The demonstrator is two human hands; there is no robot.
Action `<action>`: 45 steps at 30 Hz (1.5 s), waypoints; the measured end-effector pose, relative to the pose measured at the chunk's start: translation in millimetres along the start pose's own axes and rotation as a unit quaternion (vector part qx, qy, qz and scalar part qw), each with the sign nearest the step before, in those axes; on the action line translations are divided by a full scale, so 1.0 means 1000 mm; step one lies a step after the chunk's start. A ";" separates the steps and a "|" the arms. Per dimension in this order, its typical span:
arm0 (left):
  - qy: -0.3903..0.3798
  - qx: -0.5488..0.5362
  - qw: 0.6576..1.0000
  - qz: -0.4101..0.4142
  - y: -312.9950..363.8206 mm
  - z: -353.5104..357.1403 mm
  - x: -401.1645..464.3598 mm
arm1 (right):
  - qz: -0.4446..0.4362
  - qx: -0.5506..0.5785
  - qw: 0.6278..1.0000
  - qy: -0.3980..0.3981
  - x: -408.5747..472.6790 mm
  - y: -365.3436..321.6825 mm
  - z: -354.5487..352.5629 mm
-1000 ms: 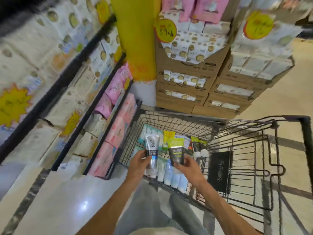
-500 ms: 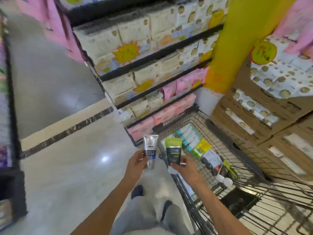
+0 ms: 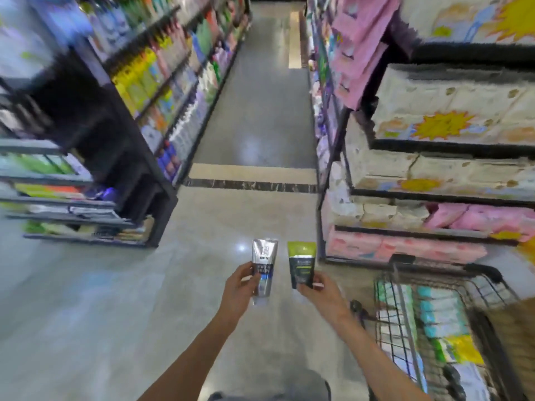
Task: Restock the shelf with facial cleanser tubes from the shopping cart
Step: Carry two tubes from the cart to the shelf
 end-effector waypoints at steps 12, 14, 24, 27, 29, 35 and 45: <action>0.191 -0.108 0.976 0.018 -0.056 -0.318 -0.031 | -0.073 -0.035 0.979 -0.186 -0.011 -0.108 0.323; 0.223 -0.129 0.966 0.018 -0.063 -0.363 -0.042 | -0.086 -0.039 0.970 -0.223 -0.013 -0.123 0.373; 0.376 -0.196 0.905 0.038 -0.077 -0.566 -0.061 | -0.164 -0.060 0.908 -0.380 -0.002 -0.192 0.615; 0.403 -0.216 0.888 0.045 -0.076 -0.626 -0.050 | -0.184 -0.061 0.890 -0.413 0.006 -0.216 0.686; 0.415 -0.230 0.879 0.040 -0.075 -0.667 -0.039 | -0.190 -0.065 0.883 -0.425 0.017 -0.232 0.731; 0.435 -0.247 0.864 0.045 -0.046 -0.786 0.008 | -0.210 -0.058 0.867 -0.449 0.068 -0.289 0.856; 0.425 -0.256 0.864 0.082 0.018 -0.947 0.096 | -0.240 -0.026 0.871 -0.428 0.117 -0.388 0.997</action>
Point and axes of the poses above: each hand's wrist, its own x-axis towards the middle knuckle, its own z-axis out of the palm, y = z × x, the point moved 5 cm from there along x, towards the middle knuckle, and after that the axes turned 12 degrees about -z, right-handed, at the moved point
